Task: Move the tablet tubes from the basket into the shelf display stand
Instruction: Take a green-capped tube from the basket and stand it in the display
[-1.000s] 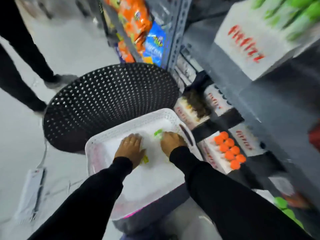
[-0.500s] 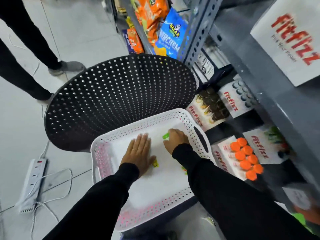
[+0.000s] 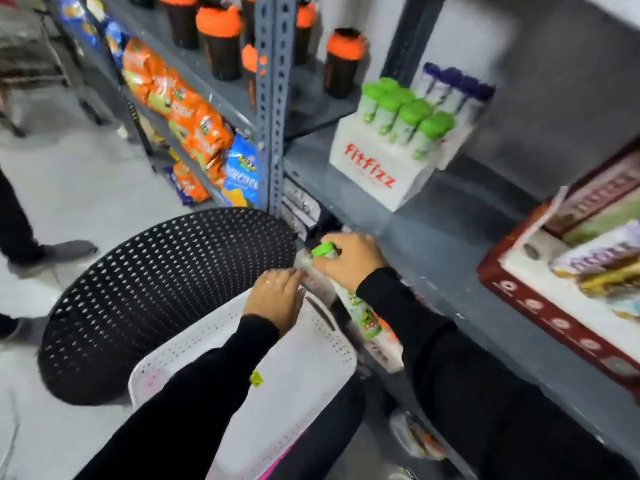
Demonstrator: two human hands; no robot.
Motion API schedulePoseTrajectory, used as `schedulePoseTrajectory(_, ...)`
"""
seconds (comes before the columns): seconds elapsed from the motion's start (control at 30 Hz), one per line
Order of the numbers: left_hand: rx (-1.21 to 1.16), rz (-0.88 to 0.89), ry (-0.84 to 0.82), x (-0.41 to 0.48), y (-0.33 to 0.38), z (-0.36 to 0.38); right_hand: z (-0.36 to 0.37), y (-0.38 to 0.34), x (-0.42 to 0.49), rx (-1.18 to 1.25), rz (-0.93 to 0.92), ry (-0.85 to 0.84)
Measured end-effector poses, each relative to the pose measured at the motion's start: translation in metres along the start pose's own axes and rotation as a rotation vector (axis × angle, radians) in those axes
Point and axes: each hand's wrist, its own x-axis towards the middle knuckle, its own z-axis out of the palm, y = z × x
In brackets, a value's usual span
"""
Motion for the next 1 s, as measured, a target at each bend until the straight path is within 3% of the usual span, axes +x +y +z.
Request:
schedulePoseTrajectory(0.17, -0.009, 0.352, 0.158, 0.078, 0.085, -0.042, -0.12, 0.013, -0.031, -0.022, 0.003, 0.268)
schedulePoseTrajectory(0.27, -0.007, 0.494, 0.095, 0.105, 0.144, -0.049, -0.171, 0.032, -0.049, -0.031, 0.026, 0.382)
schedulePoseTrajectory(0.5, 0.111, 0.225, -0.296, 0.126, 0.207, -0.016, -0.238, 0.068, -0.079, -0.049, 0.11, 0.459)
schedulePoseTrajectory(0.73, 0.168, 0.288, -0.331, 0.13, 0.217, -0.012, -0.279, 0.074, -0.092, -0.175, 0.157, 0.329)
schedulePoseTrajectory(0.87, 0.171, 0.276, -0.329, 0.127, 0.221, -0.009, -0.283, 0.073, -0.094, -0.039, 0.182, 0.193)
schedulePoseTrajectory(1.0, 0.173, 0.279, -0.317, 0.127, 0.218, -0.01, -0.282, 0.075, -0.092, -0.186, 0.159, 0.215)
